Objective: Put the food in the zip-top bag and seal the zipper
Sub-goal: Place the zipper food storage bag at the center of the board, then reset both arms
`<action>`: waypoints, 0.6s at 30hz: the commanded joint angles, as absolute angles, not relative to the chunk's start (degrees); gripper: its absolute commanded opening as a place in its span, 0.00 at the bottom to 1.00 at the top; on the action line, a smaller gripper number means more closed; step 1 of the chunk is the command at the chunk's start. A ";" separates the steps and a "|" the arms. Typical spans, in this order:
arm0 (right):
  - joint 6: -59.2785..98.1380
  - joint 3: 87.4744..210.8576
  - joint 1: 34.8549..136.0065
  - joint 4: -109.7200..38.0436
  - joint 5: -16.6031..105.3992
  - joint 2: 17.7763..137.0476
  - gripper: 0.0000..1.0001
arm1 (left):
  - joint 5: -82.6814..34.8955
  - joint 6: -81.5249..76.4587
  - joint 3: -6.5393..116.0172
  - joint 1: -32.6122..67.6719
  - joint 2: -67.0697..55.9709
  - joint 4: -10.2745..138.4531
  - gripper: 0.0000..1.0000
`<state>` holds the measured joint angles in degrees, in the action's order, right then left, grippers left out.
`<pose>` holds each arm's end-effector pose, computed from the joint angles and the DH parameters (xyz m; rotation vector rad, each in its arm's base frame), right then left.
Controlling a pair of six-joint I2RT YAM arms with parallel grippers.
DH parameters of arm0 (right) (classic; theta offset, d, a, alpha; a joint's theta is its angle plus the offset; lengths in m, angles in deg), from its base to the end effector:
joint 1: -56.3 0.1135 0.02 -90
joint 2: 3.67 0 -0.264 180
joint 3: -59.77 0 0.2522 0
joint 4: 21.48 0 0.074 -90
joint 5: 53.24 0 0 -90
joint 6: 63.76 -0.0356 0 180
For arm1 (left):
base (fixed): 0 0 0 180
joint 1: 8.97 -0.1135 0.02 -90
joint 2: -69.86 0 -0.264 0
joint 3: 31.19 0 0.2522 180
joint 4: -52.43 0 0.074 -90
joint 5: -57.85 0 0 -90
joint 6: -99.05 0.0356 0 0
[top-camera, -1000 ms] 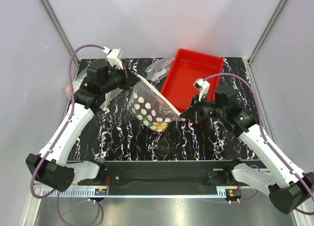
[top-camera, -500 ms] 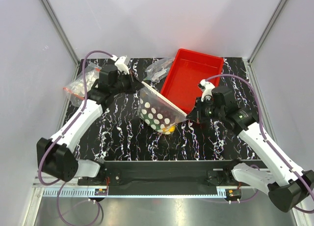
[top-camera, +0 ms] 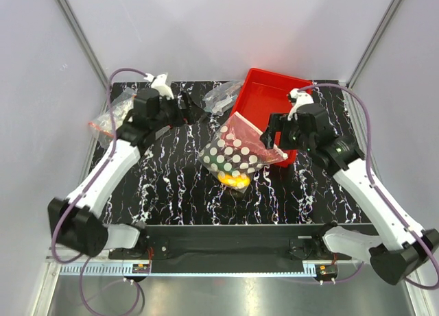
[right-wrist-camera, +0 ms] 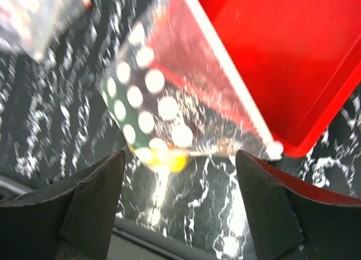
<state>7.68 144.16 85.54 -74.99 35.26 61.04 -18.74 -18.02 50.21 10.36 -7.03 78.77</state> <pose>0.2061 0.1143 0.3761 -0.1891 2.1879 0.4485 0.2920 -0.1112 0.3501 0.0239 2.0188 -0.7540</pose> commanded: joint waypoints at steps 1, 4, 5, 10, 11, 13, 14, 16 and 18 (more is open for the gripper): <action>6.56 146.67 85.66 -70.41 30.87 54.97 0.86 | -26.96 -18.72 54.55 10.10 2.77 84.27 0.98; 4.37 141.94 85.66 -66.54 28.15 48.29 0.96 | -28.55 -21.09 51.67 10.10 10.40 87.10 0.99; 3.49 140.69 85.66 -65.31 26.66 46.53 1.00 | -27.94 -21.80 50.43 10.10 12.53 87.63 0.99; 2.08 133.49 85.66 -66.18 23.40 36.86 1.00 | -22.07 -25.93 35.51 10.37 27.12 87.57 0.99; 1.81 132.26 85.66 -66.18 23.48 35.54 1.00 | -21.79 -25.76 33.48 10.45 29.14 88.16 0.99; -0.81 127.69 85.66 -64.79 21.74 31.33 1.00 | -22.66 -24.28 30.65 10.45 33.63 92.53 0.99; -1.70 126.11 85.66 -64.08 21.12 29.92 1.00 | -24.75 -22.09 30.39 10.37 34.86 94.30 0.99; -3.63 121.71 85.66 -62.85 20.68 26.57 1.00 | -27.48 -20.41 29.42 10.37 38.12 98.34 0.99; -5.73 119.25 85.66 -63.19 19.10 24.47 1.00 | -30.92 -18.82 26.62 10.45 41.71 99.24 0.99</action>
